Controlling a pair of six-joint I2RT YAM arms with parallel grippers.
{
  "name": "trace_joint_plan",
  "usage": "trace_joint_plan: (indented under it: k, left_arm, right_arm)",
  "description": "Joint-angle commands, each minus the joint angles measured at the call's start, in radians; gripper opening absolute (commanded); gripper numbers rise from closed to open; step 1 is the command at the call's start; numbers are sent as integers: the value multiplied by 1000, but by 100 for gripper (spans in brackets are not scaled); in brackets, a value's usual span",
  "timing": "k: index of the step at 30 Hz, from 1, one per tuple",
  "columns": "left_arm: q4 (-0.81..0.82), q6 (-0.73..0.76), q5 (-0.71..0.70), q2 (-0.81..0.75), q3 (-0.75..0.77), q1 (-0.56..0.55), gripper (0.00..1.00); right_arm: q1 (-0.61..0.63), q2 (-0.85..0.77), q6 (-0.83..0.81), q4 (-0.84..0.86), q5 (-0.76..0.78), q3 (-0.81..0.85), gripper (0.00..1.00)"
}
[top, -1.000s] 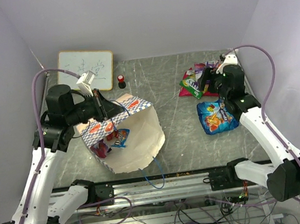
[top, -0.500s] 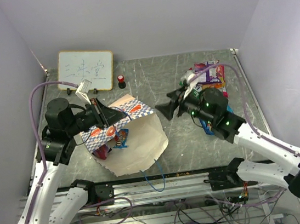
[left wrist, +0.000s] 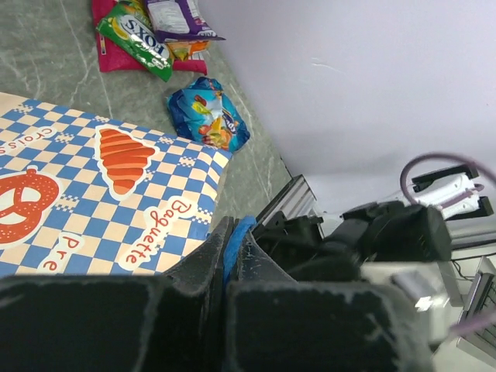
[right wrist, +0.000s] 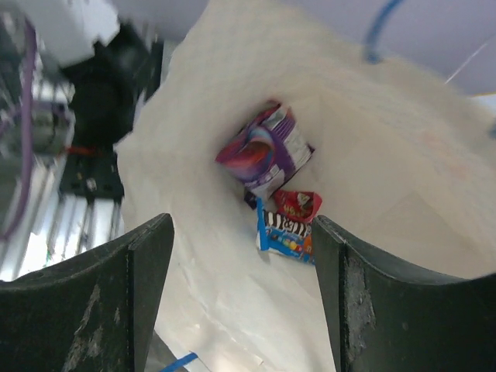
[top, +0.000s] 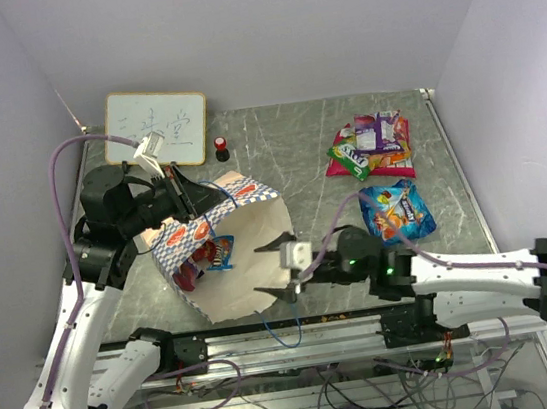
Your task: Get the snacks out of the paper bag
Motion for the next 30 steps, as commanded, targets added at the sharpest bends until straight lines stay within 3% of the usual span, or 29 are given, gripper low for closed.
trace_joint_plan:
  k: [1, 9, 13, 19, 30]
  left_arm:
    - [-33, 70, -23, 6, 48, -8, 7]
    - [-18, 32, -30, 6, 60, -8, 7]
    - [7, 27, -33, -1, 35, -8, 7]
    - [4, 37, -33, 18, 62, -8, 7]
    - [16, 45, -42, 22, 64, -8, 7]
  right_arm:
    - [69, 155, -294, 4, 71, 42, 71]
    - [74, 546, -521, 126, 205, 179, 73]
    - [49, 693, -526, 154, 191, 257, 68]
    - [23, 802, -451, 161, 179, 323, 61]
    - [9, 922, -434, 159, 211, 355, 57]
